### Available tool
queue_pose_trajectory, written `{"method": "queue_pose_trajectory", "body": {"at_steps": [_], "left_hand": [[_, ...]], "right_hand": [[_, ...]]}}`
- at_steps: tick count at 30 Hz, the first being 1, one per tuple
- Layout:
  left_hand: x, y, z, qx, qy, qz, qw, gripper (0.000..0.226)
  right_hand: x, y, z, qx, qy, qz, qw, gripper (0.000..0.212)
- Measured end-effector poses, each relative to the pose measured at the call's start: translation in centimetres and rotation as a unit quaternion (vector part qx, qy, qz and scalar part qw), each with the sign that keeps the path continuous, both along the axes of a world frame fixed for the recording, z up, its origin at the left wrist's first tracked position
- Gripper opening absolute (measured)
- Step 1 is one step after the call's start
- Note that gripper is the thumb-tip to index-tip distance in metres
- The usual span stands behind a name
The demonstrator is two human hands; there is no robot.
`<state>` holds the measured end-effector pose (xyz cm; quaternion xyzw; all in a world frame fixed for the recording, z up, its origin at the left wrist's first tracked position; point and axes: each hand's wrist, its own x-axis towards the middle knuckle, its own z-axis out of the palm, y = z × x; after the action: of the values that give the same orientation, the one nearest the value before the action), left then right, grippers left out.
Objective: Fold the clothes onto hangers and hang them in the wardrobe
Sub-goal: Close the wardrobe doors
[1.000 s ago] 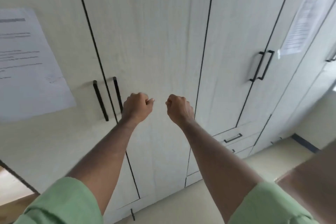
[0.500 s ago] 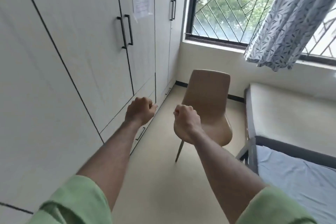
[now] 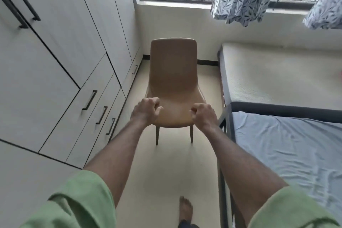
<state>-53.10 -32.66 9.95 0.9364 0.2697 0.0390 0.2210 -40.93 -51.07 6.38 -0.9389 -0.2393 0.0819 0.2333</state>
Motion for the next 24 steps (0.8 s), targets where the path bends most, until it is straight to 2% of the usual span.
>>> {"method": "queue_pose_trajectory", "body": {"at_steps": [3, 7, 11, 16, 20, 24], "left_hand": [[4.0, 1.1, -5.6, -0.027, 0.035, -0.002, 0.999, 0.018], [8.7, 3.0, -14.6, -0.059, 0.071, 0.009, 0.996, 0.041], [12.0, 4.1, -24.7, -0.082, 0.124, 0.007, 0.989, 0.052], [14.7, 5.6, -35.1, -0.046, 0.186, -0.035, 0.981, 0.058], [17.5, 7.3, -41.4, -0.013, 0.211, -0.056, 0.976, 0.06], [19.7, 8.2, -46.7, 0.049, 0.242, -0.083, 0.966, 0.065]], "right_hand": [[4.6, 0.4, -5.9, -0.02, 0.026, 0.027, 0.999, 0.019], [9.4, 1.5, -14.5, -0.03, 0.056, 0.059, 0.996, 0.017], [12.9, 2.1, -23.8, -0.033, 0.085, 0.107, 0.99, 0.03], [16.6, 2.4, -34.1, -0.11, 0.102, 0.182, 0.972, 0.047], [20.3, 3.9, -40.7, -0.177, 0.072, 0.236, 0.953, 0.056], [23.3, 5.5, -45.4, -0.228, 0.018, 0.249, 0.941, 0.062]]}}
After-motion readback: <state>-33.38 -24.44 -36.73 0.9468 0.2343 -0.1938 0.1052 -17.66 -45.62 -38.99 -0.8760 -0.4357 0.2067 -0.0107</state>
